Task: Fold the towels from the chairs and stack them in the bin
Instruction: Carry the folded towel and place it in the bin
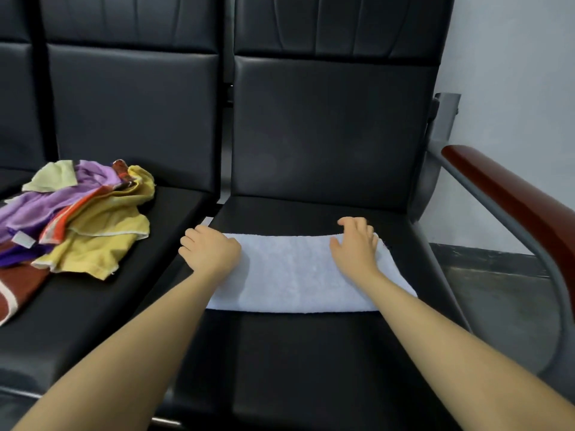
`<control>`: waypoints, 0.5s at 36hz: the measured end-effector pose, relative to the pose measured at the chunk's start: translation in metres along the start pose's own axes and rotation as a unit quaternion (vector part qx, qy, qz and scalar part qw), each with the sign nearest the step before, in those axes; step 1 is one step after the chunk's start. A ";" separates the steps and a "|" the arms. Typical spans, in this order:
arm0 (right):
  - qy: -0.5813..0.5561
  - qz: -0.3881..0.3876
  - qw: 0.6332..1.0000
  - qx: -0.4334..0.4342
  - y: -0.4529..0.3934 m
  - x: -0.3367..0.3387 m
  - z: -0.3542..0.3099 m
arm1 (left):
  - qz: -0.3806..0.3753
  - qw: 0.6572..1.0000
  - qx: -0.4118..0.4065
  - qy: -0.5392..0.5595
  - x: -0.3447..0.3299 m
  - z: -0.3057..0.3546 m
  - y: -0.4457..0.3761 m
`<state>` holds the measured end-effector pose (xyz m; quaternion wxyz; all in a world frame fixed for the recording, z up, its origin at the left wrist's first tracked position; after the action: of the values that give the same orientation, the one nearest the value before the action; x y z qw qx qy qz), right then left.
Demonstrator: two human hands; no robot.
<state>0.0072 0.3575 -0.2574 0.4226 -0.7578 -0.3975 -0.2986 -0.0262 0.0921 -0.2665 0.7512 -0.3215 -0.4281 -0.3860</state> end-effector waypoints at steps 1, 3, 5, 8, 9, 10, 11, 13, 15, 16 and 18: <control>-0.008 -0.022 0.999 0.033 0.004 -0.005 -0.005 | -0.005 1.000 -0.001 -0.017 -0.001 -0.002 0.003; -0.020 -0.068 0.993 0.097 0.014 -0.012 -0.018 | -0.015 0.999 0.002 -0.039 -0.002 -0.008 0.007; -0.031 -0.117 0.982 0.143 0.025 -0.019 -0.028 | -0.023 0.998 0.000 -0.057 -0.002 -0.014 0.011; 0.004 -0.195 0.965 0.172 0.037 -0.028 -0.032 | -0.033 0.994 -0.026 -0.101 0.000 -0.019 0.016; 0.026 -0.212 0.961 0.175 0.041 -0.029 -0.031 | -0.034 0.992 -0.038 -0.117 0.001 -0.021 0.018; 0.043 -0.223 0.958 0.173 0.045 -0.028 -0.030 | -0.030 0.989 -0.051 -0.135 0.003 -0.023 0.021; 0.057 -0.229 0.957 0.171 0.047 -0.028 -0.028 | -0.022 0.985 -0.067 -0.156 0.006 -0.023 0.024; 0.080 -0.237 0.954 0.167 0.054 -0.025 -0.027 | -0.005 0.976 -0.099 -0.192 0.010 -0.024 0.030; 0.094 -0.244 0.952 0.160 0.061 -0.022 -0.026 | 0.002 0.973 -0.121 -0.197 0.013 -0.025 0.037; 0.096 -0.246 0.952 0.156 0.065 -0.021 -0.025 | 0.004 0.971 -0.134 -0.198 0.013 -0.025 0.040; 0.100 -0.248 0.952 0.150 0.071 -0.018 -0.025 | 0.007 0.965 -0.163 -0.203 0.015 -0.025 0.047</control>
<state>0.0563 0.3062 -0.2884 0.4812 -0.5296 -0.5688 -0.4054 0.0291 0.0907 -0.2715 0.5885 -0.5138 -0.5013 -0.3719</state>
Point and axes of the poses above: each hand's wrist, its own y-axis away from the middle knuckle, its own x-axis out of the back of the hand, z = x × y, the point moved 5 cm from there along -y, towards the middle knuckle, and after that the axes turned 6 degrees about z, right-handed, at the moved point
